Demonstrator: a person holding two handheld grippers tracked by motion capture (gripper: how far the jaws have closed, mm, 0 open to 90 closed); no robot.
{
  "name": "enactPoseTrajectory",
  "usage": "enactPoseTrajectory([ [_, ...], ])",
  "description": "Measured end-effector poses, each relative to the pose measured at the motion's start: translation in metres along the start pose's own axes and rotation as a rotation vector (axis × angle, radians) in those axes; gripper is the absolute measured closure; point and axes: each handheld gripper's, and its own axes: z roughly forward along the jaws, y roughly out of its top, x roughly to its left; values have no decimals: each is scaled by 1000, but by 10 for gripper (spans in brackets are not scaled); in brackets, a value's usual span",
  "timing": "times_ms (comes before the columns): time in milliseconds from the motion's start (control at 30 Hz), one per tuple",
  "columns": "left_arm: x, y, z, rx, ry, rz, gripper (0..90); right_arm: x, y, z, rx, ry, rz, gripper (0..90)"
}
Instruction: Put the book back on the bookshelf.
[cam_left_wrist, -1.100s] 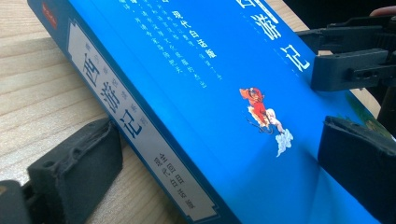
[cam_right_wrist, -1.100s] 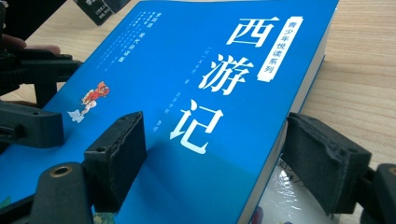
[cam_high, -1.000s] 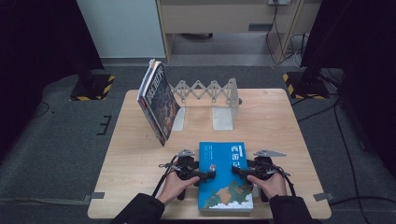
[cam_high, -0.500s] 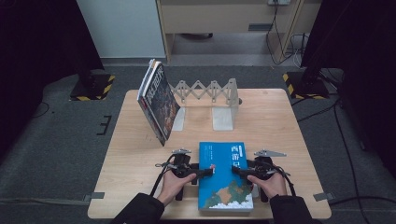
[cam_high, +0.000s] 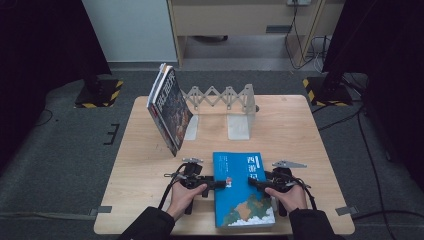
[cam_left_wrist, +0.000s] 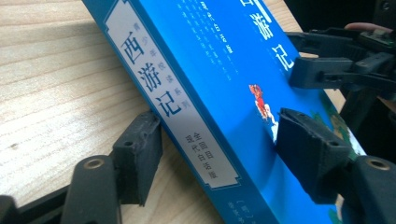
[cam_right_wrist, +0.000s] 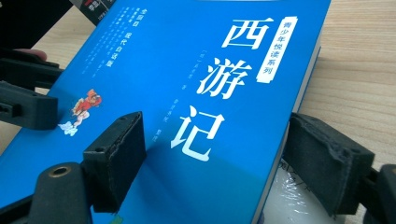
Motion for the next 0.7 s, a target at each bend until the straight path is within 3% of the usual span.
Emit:
enactPoseTrajectory([
  [233, -6, 1, -3, 1, -2, 25, 342, -1, -1, 0, -3, 4, 10, 205],
  [467, -7, 1, -1, 0, -43, 20, 362, -1, -1, 0, -10, 3, 21, 201],
  [700, -6, 3, 5, 15, -44, 19, 349, -1, -1, 0, -9, 2, 25, 201],
])
